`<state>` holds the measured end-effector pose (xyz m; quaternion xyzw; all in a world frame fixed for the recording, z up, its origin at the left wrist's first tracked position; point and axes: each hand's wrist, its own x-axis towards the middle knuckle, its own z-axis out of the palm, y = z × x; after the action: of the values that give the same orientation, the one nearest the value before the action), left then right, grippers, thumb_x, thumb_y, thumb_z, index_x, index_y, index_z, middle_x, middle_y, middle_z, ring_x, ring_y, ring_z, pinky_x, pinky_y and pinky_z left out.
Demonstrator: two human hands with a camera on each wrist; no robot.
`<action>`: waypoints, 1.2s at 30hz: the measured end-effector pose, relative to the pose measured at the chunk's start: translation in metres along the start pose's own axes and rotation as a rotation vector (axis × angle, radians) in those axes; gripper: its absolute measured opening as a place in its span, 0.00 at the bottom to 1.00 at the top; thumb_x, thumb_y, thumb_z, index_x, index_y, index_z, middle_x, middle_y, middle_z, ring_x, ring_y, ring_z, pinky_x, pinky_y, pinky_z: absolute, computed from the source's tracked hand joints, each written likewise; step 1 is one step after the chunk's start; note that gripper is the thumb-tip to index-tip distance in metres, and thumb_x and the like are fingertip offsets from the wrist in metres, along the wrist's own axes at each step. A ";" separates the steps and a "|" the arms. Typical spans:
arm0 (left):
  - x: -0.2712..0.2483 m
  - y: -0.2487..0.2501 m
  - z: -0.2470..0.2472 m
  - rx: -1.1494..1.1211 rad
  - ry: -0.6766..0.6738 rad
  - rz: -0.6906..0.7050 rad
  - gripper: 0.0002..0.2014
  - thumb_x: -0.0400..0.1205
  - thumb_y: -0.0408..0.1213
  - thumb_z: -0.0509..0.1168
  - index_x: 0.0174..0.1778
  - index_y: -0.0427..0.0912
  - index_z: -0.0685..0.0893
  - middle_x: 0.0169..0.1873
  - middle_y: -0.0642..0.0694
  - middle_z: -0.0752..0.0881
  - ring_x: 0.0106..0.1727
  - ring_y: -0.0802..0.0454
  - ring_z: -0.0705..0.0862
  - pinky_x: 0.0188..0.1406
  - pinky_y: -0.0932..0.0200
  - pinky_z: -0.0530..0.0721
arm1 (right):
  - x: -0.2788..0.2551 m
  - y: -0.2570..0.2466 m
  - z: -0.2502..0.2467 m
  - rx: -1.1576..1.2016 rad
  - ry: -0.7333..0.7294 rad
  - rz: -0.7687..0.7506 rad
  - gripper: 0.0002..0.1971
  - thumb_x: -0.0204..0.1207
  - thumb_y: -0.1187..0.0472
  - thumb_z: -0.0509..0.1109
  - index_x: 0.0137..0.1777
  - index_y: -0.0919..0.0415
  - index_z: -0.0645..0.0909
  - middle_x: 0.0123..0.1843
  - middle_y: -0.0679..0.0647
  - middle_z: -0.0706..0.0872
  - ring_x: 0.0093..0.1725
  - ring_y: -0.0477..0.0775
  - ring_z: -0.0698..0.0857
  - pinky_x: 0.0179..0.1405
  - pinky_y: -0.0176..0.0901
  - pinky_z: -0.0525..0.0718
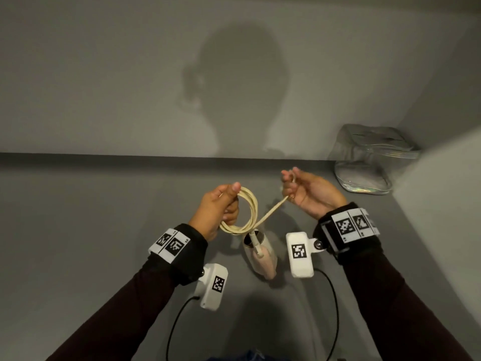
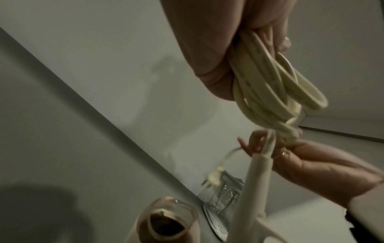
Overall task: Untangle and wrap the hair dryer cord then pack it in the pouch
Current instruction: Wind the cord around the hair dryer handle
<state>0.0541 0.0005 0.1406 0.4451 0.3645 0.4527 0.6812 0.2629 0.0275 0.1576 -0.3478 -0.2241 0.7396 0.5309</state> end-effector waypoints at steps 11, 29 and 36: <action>0.002 0.005 0.001 0.071 -0.025 -0.030 0.14 0.81 0.43 0.56 0.30 0.43 0.71 0.14 0.55 0.66 0.13 0.60 0.61 0.12 0.71 0.64 | 0.000 -0.028 -0.015 -0.861 0.241 -0.317 0.10 0.82 0.61 0.57 0.50 0.52 0.81 0.30 0.50 0.72 0.13 0.39 0.64 0.10 0.28 0.61; 0.021 -0.009 0.021 0.233 0.112 -0.030 0.19 0.82 0.53 0.50 0.49 0.42 0.79 0.44 0.49 0.82 0.16 0.62 0.71 0.26 0.60 0.74 | -0.006 0.029 -0.007 -0.871 -0.117 -0.155 0.14 0.79 0.73 0.53 0.47 0.63 0.81 0.33 0.56 0.75 0.25 0.33 0.77 0.29 0.19 0.73; 0.021 -0.009 0.031 0.311 0.078 0.007 0.19 0.83 0.51 0.49 0.44 0.43 0.80 0.33 0.47 0.83 0.26 0.58 0.80 0.26 0.64 0.80 | -0.011 0.030 -0.004 -0.596 -0.094 -0.136 0.12 0.72 0.67 0.57 0.43 0.64 0.83 0.30 0.44 0.87 0.31 0.39 0.81 0.32 0.28 0.77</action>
<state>0.0912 0.0105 0.1403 0.5284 0.4549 0.4103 0.5879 0.2489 0.0067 0.1370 -0.4378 -0.4781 0.6194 0.4428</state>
